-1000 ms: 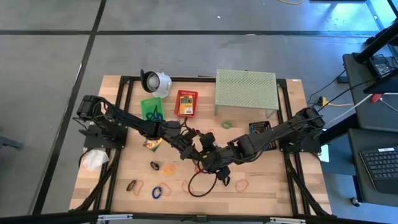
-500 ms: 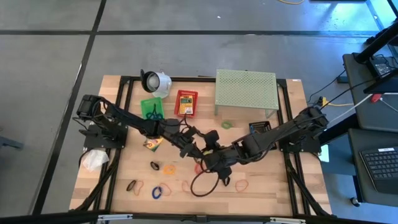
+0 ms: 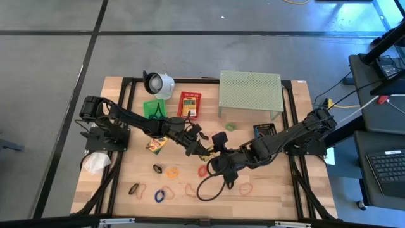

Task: Pick & Place Office Desk Supplies
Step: Put the crayons box into the red basket

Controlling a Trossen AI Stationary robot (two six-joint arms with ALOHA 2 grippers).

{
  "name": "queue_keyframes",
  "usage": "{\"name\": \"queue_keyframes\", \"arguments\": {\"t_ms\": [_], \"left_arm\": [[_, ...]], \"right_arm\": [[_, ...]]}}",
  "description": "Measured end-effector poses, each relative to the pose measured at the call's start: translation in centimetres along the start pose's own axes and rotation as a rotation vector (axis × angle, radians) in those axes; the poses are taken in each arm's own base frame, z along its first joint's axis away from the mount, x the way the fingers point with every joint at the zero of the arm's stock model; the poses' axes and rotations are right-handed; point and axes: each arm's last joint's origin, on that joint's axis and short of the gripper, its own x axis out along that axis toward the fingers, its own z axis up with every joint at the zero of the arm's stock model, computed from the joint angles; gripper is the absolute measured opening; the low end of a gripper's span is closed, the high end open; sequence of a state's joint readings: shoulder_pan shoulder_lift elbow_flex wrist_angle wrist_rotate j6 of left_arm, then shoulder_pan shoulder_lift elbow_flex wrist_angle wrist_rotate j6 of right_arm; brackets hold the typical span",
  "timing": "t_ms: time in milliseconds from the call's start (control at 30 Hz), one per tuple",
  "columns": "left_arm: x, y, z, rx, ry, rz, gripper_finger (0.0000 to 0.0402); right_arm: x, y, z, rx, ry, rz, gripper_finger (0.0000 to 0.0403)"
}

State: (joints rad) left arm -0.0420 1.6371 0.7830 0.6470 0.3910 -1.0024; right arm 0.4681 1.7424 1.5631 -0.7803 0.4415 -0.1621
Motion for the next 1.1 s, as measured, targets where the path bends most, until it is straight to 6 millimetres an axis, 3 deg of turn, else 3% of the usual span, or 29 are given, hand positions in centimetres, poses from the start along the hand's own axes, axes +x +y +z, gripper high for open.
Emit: {"name": "queue_keyframes", "arguments": {"t_ms": [300,533,767,900,1100], "left_arm": [[-1.4,1.5,2.2,0.029,-0.017,0.033,0.0033],[-5.4,-0.3,4.3,0.164,-0.070,0.102,0.0033],[-11.1,-1.8,4.7,0.280,-0.173,0.452,0.0033],[-13.8,-1.1,4.8,0.272,-0.201,0.675,0.0033],[-15.6,0.7,6.0,0.235,-0.224,0.784,0.0033]], "right_arm": [[-1.3,0.9,-0.8,0.074,0.063,-0.018,0.0215],[-2.8,1.0,-1.5,0.169,0.100,-0.016,0.0215],[-4.0,0.7,-1.9,0.260,0.109,-0.018,0.0215],[-4.2,0.6,-2.3,0.311,0.135,-0.025,0.0215],[-2.7,1.9,-4.0,0.374,0.204,-0.030,0.0215]]}}
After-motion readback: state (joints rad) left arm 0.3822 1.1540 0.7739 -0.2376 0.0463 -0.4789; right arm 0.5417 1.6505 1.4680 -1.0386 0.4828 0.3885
